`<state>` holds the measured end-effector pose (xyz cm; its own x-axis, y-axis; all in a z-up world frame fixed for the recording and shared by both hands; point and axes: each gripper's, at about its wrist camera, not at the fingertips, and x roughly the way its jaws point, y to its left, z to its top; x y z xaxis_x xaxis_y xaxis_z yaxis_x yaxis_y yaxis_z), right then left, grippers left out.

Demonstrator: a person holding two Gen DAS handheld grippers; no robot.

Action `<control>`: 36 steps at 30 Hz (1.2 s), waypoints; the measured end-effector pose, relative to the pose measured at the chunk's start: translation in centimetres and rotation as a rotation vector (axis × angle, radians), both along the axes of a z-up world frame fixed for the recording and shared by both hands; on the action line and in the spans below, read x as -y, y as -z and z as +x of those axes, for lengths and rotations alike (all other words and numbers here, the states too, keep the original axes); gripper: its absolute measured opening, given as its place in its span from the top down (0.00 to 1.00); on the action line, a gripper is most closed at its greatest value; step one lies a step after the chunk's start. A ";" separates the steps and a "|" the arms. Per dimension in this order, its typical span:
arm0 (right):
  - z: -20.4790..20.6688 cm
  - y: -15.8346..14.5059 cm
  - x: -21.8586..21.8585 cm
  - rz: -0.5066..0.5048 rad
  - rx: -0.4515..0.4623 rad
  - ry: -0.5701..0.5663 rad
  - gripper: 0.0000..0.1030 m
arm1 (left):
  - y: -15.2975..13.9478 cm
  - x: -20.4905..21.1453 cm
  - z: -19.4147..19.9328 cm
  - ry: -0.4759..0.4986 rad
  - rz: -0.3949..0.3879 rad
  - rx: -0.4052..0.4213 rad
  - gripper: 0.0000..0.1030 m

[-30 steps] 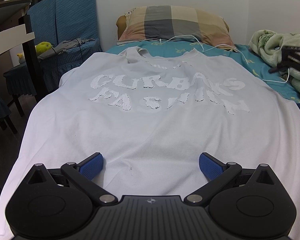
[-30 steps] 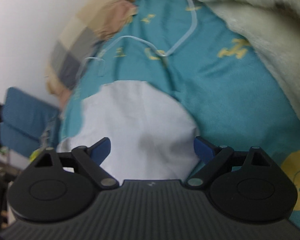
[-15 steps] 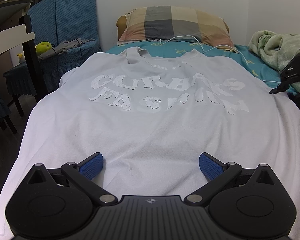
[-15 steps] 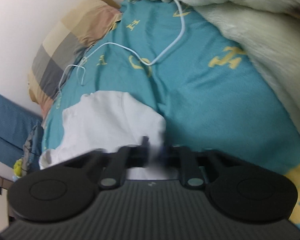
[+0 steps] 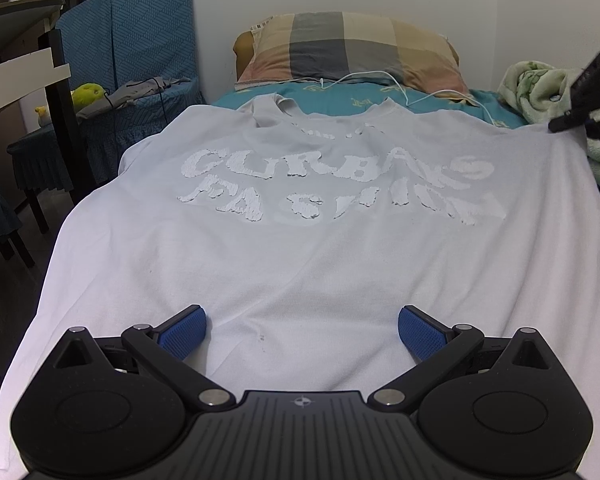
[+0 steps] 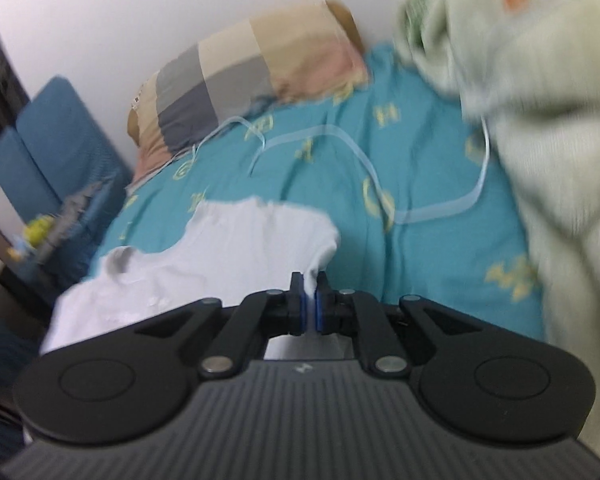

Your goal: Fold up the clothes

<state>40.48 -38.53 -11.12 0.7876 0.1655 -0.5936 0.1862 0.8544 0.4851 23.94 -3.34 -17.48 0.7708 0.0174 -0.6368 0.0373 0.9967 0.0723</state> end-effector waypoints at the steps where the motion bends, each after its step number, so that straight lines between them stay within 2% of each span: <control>1: -0.3 0.0 0.7 0.037 -0.007 -0.002 0.90 | 0.0 0.0 0.0 0.000 0.002 0.000 0.00; 5: -2.1 -1.1 1.8 0.102 -0.027 -0.027 0.88 | 0.0 -0.1 0.0 0.000 -0.005 -0.001 0.00; 8: -3.8 -1.3 2.2 0.256 -0.031 -0.009 0.82 | 0.0 -0.1 0.0 0.000 -0.006 0.000 0.00; 9: -4.2 -1.2 2.2 0.308 -0.037 0.000 0.70 | 0.0 -0.1 0.0 0.000 -0.007 -0.001 0.00; 10: -4.6 -1.0 2.2 0.353 -0.046 0.013 0.52 | 0.0 -0.2 0.0 0.000 -0.008 -0.001 0.00; 13: -5.4 -0.4 1.6 0.420 -0.078 0.060 0.32 | 0.0 -0.2 0.1 0.001 -0.008 -0.002 0.00; 15: -5.8 0.4 1.2 0.472 -0.112 0.100 0.30 | -0.1 -0.3 0.1 0.005 -0.013 -0.008 0.00; 18: -7.0 3.0 0.9 0.668 -0.175 0.203 0.30 | -0.4 -0.8 0.3 0.025 -0.037 -0.024 0.00; 20: -8.1 4.7 0.5 0.793 -0.174 0.286 0.30 | -0.5 -0.9 0.5 0.029 -0.044 -0.032 0.00; 22: -8.7 5.7 0.1 0.855 -0.159 0.334 0.30 | -0.5 -0.9 0.5 0.030 -0.042 -0.036 0.00; 26: -8.3 6.8 -0.1 0.823 -0.088 0.406 0.30 | -0.4 -0.7 0.6 0.027 -0.035 -0.036 0.00; 31: -9.2 7.8 -0.4 0.729 -0.120 0.551 0.31 | -0.4 -0.8 0.6 0.027 -0.035 -0.033 0.00; 33: -9.1 8.3 -0.7 0.757 -0.099 0.548 0.31 | -0.4 -0.8 0.6 0.027 -0.035 -0.033 0.00; 36: -7.8 9.4 -0.7 0.851 -0.062 0.528 0.30 | -0.4 -0.8 0.7 0.027 -0.036 -0.035 0.00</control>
